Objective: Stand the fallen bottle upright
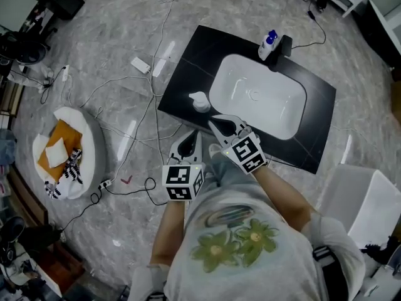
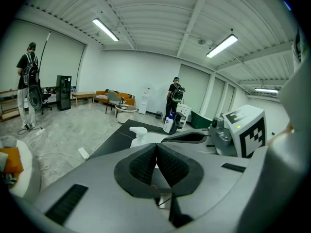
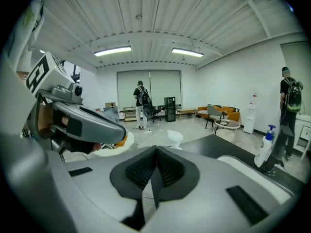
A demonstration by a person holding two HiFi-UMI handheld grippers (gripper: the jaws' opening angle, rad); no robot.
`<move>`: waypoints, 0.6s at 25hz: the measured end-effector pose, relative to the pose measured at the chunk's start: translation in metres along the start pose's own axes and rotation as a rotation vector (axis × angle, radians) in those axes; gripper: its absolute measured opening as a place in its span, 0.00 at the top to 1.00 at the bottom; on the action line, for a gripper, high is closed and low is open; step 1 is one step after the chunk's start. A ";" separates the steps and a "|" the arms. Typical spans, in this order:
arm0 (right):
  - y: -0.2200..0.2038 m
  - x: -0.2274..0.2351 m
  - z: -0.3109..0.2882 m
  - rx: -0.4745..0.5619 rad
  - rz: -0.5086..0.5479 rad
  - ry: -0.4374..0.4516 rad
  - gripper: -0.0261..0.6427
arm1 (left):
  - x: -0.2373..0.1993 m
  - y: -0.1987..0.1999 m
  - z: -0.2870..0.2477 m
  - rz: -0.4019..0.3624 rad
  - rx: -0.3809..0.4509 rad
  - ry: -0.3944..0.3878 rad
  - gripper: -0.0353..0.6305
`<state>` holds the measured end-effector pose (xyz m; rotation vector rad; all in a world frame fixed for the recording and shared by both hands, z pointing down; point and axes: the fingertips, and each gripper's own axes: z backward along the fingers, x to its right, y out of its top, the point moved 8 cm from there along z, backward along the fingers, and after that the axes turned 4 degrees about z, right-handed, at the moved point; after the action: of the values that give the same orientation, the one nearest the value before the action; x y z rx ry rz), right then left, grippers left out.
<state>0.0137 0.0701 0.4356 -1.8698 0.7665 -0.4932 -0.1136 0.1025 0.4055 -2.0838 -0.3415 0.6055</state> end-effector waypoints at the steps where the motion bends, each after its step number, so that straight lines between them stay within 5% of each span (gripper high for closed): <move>1: 0.002 -0.002 0.004 0.007 -0.001 0.000 0.90 | 0.002 -0.001 0.001 -0.001 0.002 0.000 0.92; 15: 0.018 -0.027 0.057 0.072 -0.010 0.027 0.90 | 0.030 -0.005 0.018 -0.005 0.077 -0.029 0.92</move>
<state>0.0258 0.1208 0.3967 -1.8043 0.7475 -0.5467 -0.0981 0.1311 0.3927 -2.0021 -0.3349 0.6370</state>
